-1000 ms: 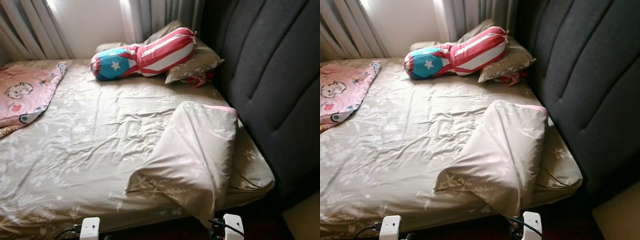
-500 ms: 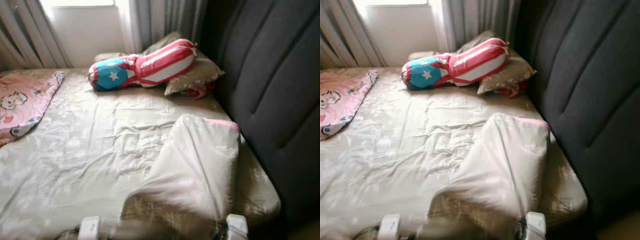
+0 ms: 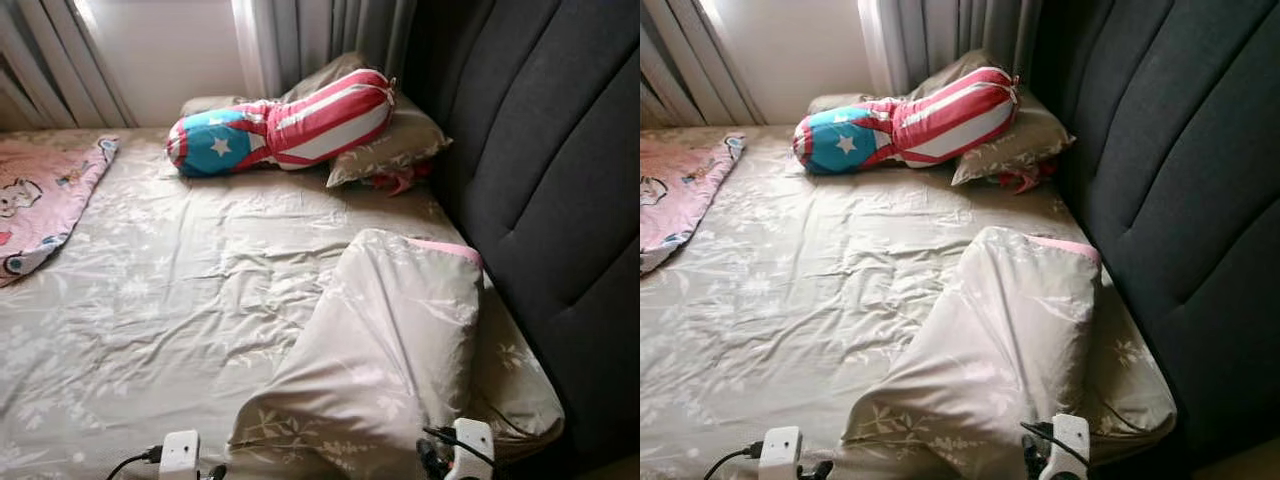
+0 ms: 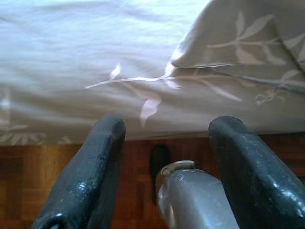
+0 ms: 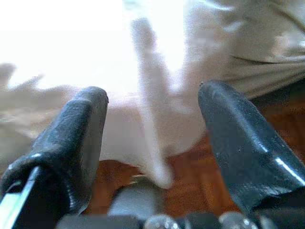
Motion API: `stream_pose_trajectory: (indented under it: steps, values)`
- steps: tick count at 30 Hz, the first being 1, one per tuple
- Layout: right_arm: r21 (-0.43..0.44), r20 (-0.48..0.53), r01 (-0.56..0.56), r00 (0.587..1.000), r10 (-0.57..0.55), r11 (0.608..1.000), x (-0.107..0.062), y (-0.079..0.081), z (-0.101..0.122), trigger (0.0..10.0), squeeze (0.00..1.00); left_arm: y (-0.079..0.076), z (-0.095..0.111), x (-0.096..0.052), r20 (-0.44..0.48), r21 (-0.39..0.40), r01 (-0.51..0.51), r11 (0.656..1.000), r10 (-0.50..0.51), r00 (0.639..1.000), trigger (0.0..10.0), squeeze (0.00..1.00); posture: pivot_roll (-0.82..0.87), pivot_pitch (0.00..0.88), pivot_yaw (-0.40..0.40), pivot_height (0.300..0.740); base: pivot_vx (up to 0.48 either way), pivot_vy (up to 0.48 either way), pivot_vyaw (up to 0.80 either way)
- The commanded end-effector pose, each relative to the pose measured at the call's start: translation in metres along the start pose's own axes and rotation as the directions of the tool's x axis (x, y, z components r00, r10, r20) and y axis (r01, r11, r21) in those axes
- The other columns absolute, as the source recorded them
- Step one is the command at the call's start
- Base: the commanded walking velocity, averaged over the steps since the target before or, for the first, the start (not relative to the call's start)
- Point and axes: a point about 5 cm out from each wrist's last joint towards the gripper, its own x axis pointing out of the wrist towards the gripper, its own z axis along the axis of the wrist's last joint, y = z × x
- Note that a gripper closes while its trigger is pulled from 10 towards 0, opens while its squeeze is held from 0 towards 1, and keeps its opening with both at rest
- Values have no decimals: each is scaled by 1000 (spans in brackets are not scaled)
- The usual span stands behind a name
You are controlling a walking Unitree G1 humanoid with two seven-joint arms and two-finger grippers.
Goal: Clean up the room
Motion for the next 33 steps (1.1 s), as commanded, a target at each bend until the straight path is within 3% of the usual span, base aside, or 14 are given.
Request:
stream_pose_trajectory:
  steps: [1,2,8,9,10,11,13,14,15,16,17,24,33]
  values:
    - [21,29,14,999,-15,1000,-2,-6,1,10000,129,-2,5,1,25,-15,5,1000,-5,1000,10000,0,-2,0,-24,740,0,0,0]
    - [30,61,-2,998,0,1000,-2,-5,3,10000,1000,-4,11,2,51,-16,18,1000,-17,999,10000,0,-6,0,-25,740,0,0,0]
    - [31,99,-13,995,10,999,-4,-5,4,10000,1000,-18,54,9,210,-1,92,996,-90,973,10000,0,-12,0,-27,740,0,0,0]
    - [12,177,-31,984,29,999,5,4,32,10000,1000,-20,59,10,232,6,102,995,-100,968,10000,0,-12,0,-27,740,0,0,0]
    - [12,177,-31,984,29,999,5,4,32,10000,1000,-20,59,10,232,6,102,995,-100,968,10000,0,-12,0,-27,740,0,0,0]
    - [-9,274,-51,960,51,999,13,16,66,10000,1000,-23,67,10,259,15,113,994,-113,959,10000,0,-14,0,-27,740,0,0,0]
    - [-13,294,-53,954,54,999,13,18,71,10000,1000,-26,71,10,281,17,126,992,-126,951,10000,0,-17,0,-26,740,0,0,0]
    - [-12,292,-50,955,52,999,13,18,68,10000,886,-29,73,10,297,20,141,990,-140,944,10000,0,-18,0,-26,740,0,0,0]
    - [-15,289,-51,956,53,999,13,18,67,10000,380,-30,73,10,307,21,149,989,-149,940,10000,0,-18,0,-26,740,0,0,0]
    - [-17,288,-52,956,54,999,13,18,67,10000,380,-31,73,9,312,22,154,988,-153,937,10000,0,-18,0,-26,740,0,0,0]
    - [-20,287,-51,956,55,998,12,18,66,10000,0,-32,73,9,318,25,161,987,-161,934,10000,0,-22,0,-21,740,0,0,0]
    - [32,308,-18,951,8,999,11,14,66,10000,0,-37,70,5,359,67,224,972,-233,904,10000,0,-34,0,-11,740,0,0,0]
    - [63,297,16,954,-34,998,11,10,63,10000,0,-41,77,5,384,65,227,972,-234,893,10000,0,-33,0,-17,740,0,0,0]
